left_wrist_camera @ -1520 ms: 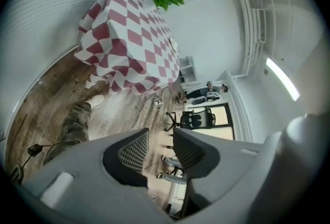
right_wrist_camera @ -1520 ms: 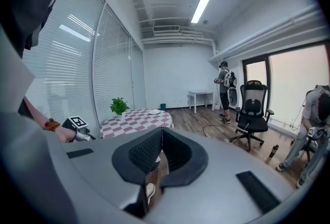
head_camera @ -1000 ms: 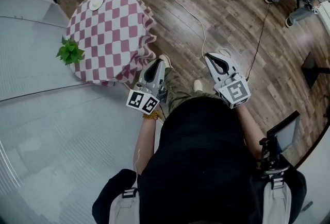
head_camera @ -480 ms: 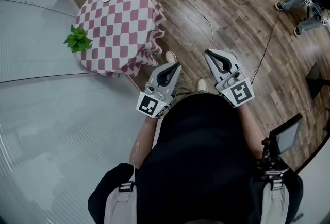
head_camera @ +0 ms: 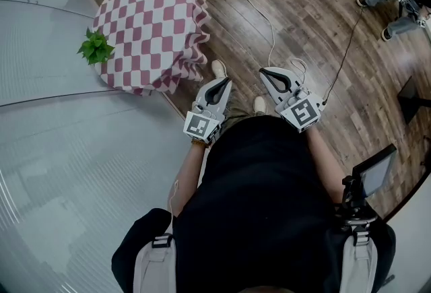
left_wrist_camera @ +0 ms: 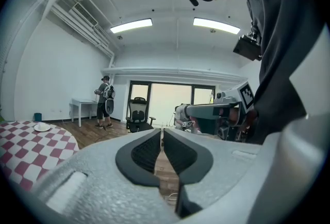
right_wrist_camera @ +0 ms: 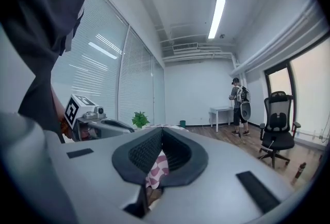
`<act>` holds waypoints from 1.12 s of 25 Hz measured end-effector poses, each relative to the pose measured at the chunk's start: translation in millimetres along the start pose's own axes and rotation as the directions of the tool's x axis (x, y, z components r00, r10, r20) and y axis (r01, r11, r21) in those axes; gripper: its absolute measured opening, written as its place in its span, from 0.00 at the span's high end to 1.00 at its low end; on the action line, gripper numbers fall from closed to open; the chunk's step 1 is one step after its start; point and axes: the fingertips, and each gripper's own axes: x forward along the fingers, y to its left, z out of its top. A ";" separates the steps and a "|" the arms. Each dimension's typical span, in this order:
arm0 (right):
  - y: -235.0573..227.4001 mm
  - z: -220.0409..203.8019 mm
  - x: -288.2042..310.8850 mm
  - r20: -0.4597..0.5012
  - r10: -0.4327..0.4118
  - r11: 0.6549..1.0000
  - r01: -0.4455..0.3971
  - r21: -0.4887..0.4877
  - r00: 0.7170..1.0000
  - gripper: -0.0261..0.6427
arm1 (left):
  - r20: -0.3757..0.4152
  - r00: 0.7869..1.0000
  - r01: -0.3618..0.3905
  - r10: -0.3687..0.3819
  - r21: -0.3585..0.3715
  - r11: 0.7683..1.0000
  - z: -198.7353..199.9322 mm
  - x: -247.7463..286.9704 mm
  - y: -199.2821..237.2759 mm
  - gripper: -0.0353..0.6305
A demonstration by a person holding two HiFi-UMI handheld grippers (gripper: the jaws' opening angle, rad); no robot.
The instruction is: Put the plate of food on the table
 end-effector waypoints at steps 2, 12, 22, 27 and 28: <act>-1.3 -14.3 -0.1 -0.032 -0.006 1.000 0.007 0.016 0.999 0.95 | -0.027 1.000 -0.009 0.009 -0.006 1.000 -13.2 -0.4 2.0 0.92; -26.3 -51.9 -5.2 -0.114 -0.071 0.997 0.072 -0.001 0.991 0.95 | -0.157 0.986 -0.070 0.057 -0.077 0.995 -68.5 -10.5 9.3 0.92; -24.3 -55.6 8.1 -0.128 -0.074 0.997 0.072 -0.016 0.989 0.95 | -0.155 0.987 -0.058 0.046 -0.075 0.995 -61.7 -15.3 21.5 0.92; -18.6 -53.1 16.2 -0.127 -0.059 0.998 0.058 -0.012 0.990 0.95 | -0.151 0.986 -0.078 0.066 -0.078 0.994 -58.9 -22.3 28.9 0.92; -17.3 -53.1 17.6 -0.127 -0.053 0.999 0.052 -0.011 0.991 0.95 | -0.152 0.986 -0.083 0.070 -0.080 0.993 -59.3 -23.4 29.5 0.92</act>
